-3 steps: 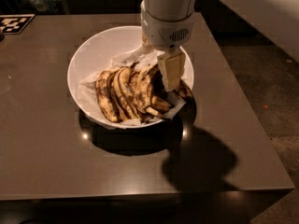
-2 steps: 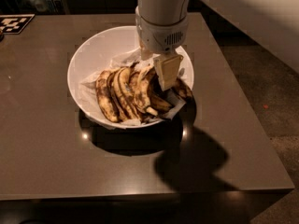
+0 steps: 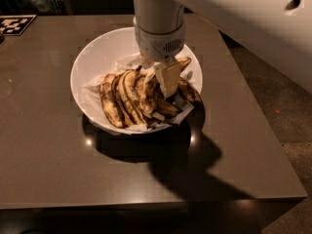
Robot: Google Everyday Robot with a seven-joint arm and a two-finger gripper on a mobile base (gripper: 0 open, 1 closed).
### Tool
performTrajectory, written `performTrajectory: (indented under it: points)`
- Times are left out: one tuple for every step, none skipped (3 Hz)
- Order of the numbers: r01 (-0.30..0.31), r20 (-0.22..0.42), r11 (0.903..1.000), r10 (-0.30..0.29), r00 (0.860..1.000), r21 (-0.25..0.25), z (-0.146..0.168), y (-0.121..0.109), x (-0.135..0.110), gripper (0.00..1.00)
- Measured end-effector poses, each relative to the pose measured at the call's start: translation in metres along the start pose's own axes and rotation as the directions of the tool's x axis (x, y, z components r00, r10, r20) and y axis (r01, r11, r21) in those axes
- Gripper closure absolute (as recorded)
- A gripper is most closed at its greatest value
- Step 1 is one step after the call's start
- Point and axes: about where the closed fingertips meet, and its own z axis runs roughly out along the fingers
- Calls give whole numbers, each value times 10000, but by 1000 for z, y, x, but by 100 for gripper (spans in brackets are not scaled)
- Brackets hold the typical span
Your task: Pick banana from white bowl
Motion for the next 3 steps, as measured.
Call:
performTrajectory:
  points:
    - [101,-53,9997,-102,9999,-231,12,-1,-1,40]
    - [32,10,9987,-31,10000,-504,25,1,0,58]
    - [30,12,9987,-30,10000,-510,25,1,0,83]
